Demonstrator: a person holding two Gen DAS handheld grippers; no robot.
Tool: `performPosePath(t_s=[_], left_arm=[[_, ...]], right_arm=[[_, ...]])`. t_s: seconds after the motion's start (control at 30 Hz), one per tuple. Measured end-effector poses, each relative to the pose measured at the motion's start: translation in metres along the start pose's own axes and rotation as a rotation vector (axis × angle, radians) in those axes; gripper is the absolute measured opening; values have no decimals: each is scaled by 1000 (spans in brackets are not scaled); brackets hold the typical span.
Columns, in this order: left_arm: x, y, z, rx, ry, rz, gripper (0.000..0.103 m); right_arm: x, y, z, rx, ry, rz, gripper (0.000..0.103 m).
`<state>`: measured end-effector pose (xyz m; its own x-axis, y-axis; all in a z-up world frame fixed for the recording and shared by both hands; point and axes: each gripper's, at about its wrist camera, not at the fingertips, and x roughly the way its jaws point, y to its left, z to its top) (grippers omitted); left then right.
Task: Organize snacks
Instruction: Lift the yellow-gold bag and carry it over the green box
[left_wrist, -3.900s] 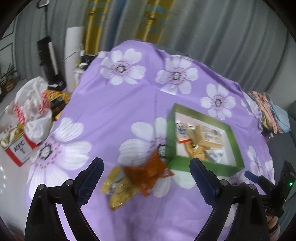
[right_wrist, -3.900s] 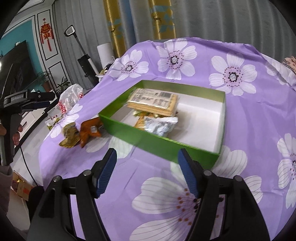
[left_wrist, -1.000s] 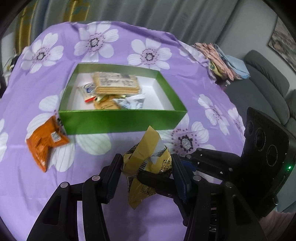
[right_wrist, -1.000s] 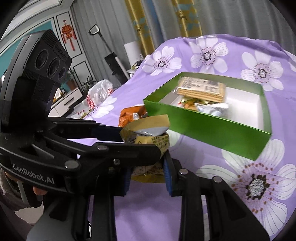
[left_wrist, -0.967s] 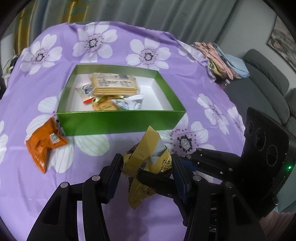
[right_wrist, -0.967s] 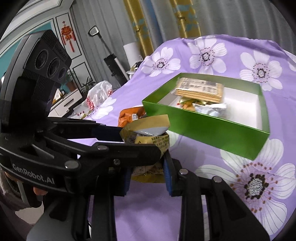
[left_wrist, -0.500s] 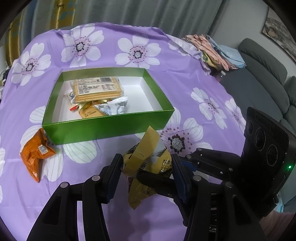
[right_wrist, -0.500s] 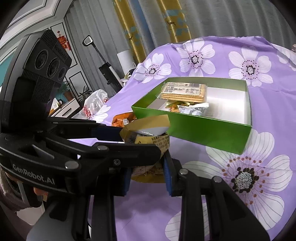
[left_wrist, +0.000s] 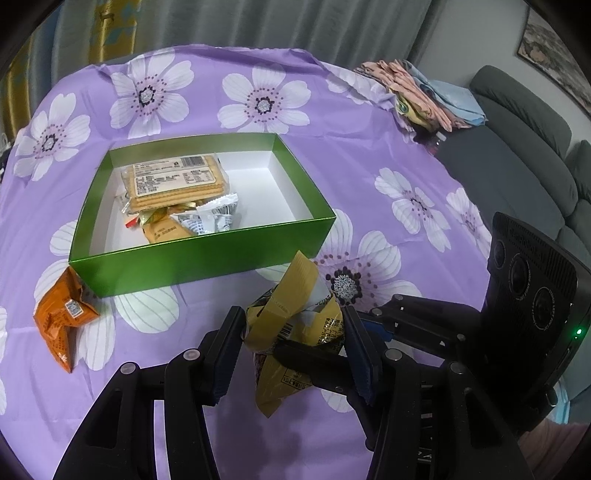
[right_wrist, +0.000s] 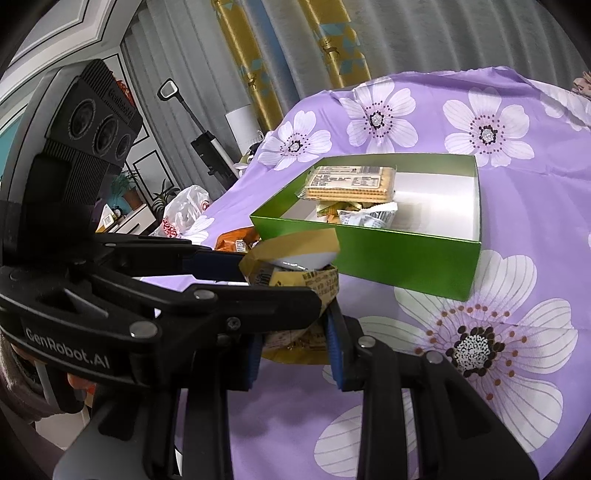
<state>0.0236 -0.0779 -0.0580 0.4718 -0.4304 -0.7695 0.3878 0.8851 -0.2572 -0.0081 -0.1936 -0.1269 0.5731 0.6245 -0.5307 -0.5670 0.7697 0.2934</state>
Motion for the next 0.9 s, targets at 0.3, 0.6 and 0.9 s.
performPosePath(t_s=[0.3,0.6,0.9], left_arm=[[4,-3,2,6,5,-2,53],[8,-6,11,22,-4,-7,53],[11,-4,20,33,-17,-10,53]], right_arm=[[0,-3,1,9,-3,-10,31],[-2,-8,5,10,-20,-20,31],[0,-13,12,10,-36,-33,31]])
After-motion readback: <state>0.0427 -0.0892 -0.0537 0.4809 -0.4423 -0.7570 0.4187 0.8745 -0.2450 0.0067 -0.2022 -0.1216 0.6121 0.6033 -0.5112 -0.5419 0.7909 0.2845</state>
